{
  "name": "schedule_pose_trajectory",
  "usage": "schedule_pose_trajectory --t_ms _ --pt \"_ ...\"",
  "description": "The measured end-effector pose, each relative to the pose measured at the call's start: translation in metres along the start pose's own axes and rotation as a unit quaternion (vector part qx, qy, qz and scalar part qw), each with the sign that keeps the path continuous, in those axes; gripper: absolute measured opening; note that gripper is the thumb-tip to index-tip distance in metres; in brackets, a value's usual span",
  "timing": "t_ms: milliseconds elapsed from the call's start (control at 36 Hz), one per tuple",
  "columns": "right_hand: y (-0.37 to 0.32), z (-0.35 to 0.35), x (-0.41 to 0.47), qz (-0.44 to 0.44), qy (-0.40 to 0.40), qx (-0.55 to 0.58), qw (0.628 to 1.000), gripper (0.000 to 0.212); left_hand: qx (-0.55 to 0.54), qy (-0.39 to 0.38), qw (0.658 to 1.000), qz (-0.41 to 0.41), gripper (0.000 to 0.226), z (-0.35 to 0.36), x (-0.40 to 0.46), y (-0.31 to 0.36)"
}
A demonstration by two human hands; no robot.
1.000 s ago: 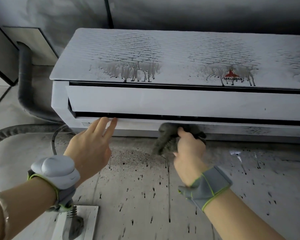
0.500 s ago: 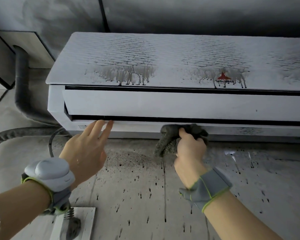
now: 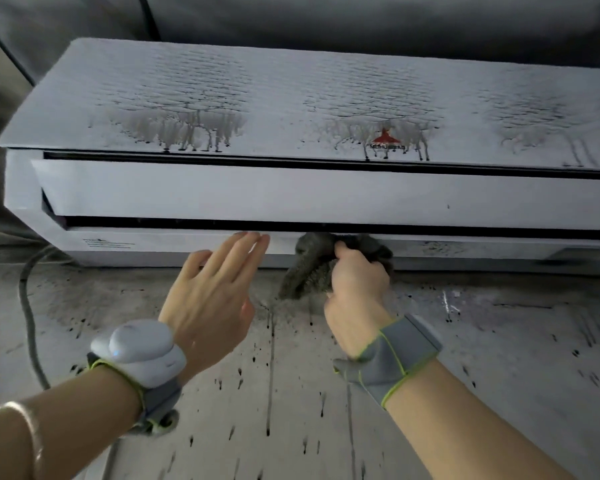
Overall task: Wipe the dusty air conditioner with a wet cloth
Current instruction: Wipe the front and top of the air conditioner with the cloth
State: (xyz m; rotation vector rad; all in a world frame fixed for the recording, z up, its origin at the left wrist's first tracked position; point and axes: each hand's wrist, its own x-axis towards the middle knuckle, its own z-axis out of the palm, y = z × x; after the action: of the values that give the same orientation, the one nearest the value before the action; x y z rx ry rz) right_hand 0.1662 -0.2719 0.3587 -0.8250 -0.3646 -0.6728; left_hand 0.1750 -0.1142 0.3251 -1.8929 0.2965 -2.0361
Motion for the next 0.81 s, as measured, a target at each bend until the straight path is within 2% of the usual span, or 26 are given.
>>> schedule_pose_trajectory --t_ms 194,333,444,556,722,806 --pt "0.001 -0.011 0.011 0.018 0.020 -0.015 1.000 0.049 0.012 -0.010 1.000 -0.014 0.071 0.003 0.017 0.024" --pt "0.006 -0.020 0.020 0.021 0.041 -0.029 0.999 0.054 0.036 0.011 0.999 0.003 0.065 0.002 0.018 0.023" --pt "0.002 -0.016 0.013 0.007 -0.011 0.003 1.000 0.050 0.043 0.025 0.999 -0.001 0.059 0.004 0.019 0.025" --pt "-0.005 -0.016 0.013 0.006 -0.012 0.017 1.000 0.048 0.046 0.030 0.998 -0.001 0.057 0.005 0.020 0.029" --pt "-0.001 -0.038 0.032 0.006 0.055 -0.008 0.998 0.046 0.057 0.028 0.998 0.004 0.053 0.001 0.021 0.027" --pt "0.000 -0.044 0.031 -0.002 0.063 -0.004 0.998 0.042 0.063 0.028 0.998 0.006 0.054 -0.001 0.021 0.029"
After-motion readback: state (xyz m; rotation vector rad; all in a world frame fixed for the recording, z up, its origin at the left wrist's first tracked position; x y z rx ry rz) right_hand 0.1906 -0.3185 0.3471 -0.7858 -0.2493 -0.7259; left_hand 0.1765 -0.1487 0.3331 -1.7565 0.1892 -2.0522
